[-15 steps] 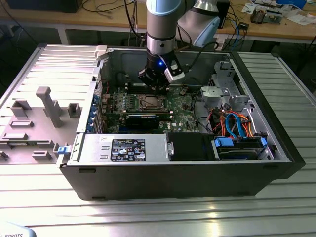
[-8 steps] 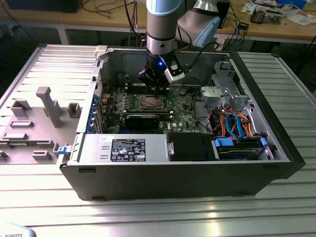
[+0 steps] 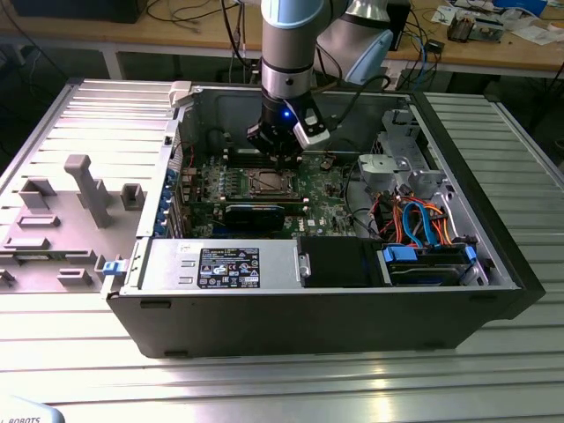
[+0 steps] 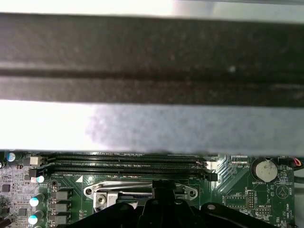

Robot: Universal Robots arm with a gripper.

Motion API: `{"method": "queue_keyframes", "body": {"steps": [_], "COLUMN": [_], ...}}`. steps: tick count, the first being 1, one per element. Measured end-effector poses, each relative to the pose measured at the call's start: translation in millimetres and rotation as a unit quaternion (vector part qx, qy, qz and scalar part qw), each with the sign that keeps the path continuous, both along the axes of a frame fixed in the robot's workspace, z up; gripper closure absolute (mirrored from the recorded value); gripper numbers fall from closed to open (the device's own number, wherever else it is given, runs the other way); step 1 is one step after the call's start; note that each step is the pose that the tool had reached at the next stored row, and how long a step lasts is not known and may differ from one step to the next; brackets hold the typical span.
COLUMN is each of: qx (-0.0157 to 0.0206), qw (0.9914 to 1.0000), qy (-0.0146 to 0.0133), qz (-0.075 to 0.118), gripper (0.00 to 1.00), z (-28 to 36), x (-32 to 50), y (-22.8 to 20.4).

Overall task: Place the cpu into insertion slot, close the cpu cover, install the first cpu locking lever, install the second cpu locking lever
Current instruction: 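Install the second cpu locking lever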

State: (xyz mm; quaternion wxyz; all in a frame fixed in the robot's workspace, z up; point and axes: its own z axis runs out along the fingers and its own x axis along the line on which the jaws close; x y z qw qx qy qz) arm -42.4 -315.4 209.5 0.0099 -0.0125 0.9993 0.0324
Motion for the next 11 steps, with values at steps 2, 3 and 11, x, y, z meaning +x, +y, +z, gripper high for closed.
{"method": "queue_keyframes", "body": {"steps": [2, 3, 11], "qx": [0.0000, 0.0000, 0.0000], "qw": [1.00000, 1.00000, 1.00000], "qy": [0.0000, 0.0000, 0.0000], "qz": [0.000, 0.000, 0.000], "gripper": [0.89, 0.89, 0.89], "z": [0.0, 0.0, 0.0], "x": [0.0, 0.0, 0.0], "y": [-0.9, -2.2, -11.5]}}
